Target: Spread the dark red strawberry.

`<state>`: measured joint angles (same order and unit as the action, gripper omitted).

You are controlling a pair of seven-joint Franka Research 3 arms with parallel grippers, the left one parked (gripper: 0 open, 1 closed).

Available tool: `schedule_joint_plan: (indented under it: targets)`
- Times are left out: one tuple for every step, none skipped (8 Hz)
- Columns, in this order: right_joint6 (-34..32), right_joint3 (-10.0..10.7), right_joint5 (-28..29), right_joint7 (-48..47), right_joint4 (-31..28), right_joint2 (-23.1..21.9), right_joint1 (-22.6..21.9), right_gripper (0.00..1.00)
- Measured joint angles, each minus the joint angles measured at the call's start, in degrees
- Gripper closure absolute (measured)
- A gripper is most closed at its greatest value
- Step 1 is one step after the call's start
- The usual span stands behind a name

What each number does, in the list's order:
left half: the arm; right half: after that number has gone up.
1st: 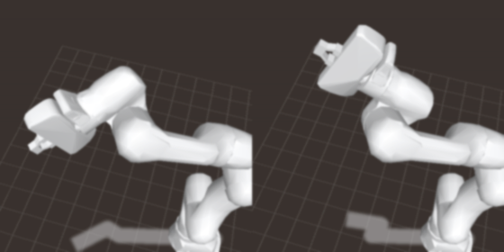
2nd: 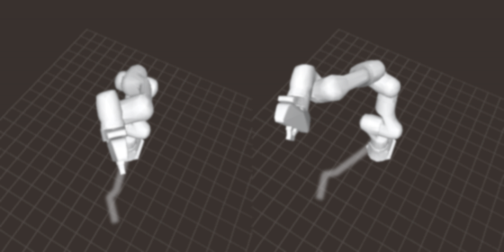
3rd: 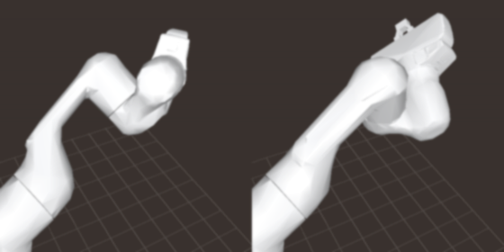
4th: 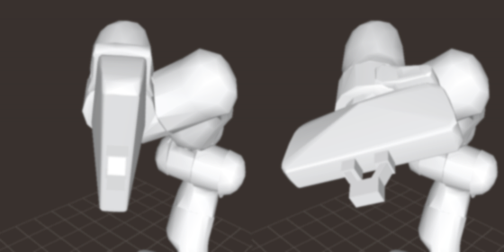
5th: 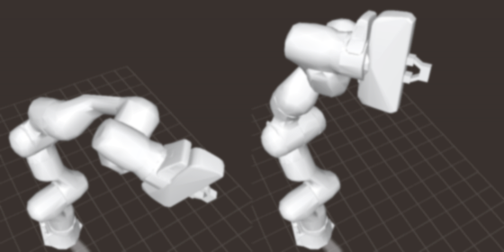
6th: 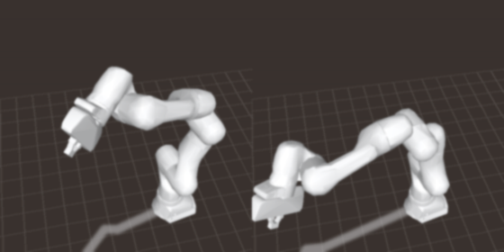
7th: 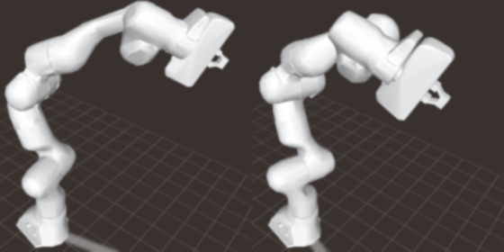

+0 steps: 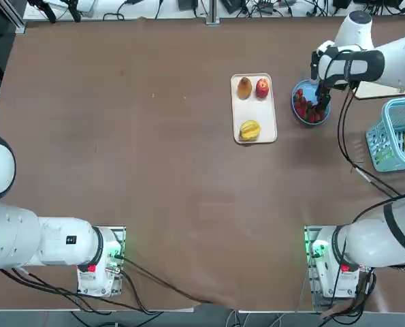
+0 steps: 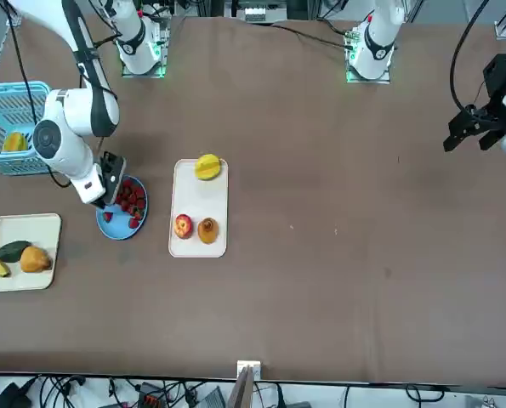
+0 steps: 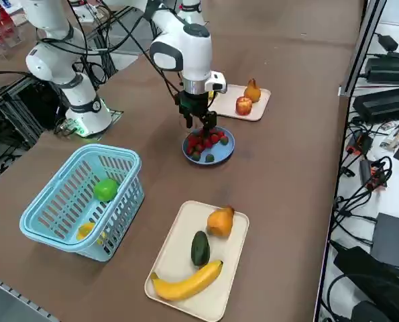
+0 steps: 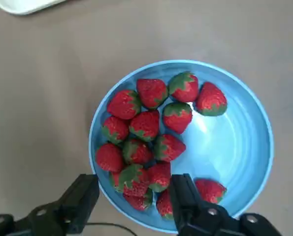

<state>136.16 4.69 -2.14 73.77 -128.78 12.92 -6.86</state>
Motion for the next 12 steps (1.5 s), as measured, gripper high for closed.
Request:
schedule_joint_plan:
  targets:
    - [0.20,0.00,-0.01,1.78,-0.22,0.01,-0.01,0.14]
    - [0.77,0.00,-0.04,3.65,-0.50,0.07,-0.05,0.14]
    - [1.44,0.00,-0.05,5.49,-1.04,0.20,-0.10,0.14]
    - [2.02,0.00,-0.09,6.87,-1.60,0.35,-0.10,0.14]
    - [2.30,0.00,-0.10,7.83,-1.84,0.51,-0.10,0.14]
    - [2.34,0.00,-0.10,8.37,-1.89,0.78,-0.10,0.13]
    - [2.34,0.00,-0.11,8.55,-2.03,1.15,-0.10,0.12]
    - [2.42,0.00,-0.12,8.69,-2.18,1.50,-0.10,0.12]
    - [2.62,0.00,-0.16,8.91,-2.25,1.77,-0.10,0.12]
    - [3.01,0.00,-0.39,9.42,-2.27,1.85,-0.10,0.13]
    - [3.58,0.03,-0.83,9.85,-2.27,1.86,-0.09,0.14]
    - [4.27,0.10,-1.46,10.05,-2.30,1.98,-0.04,0.15]
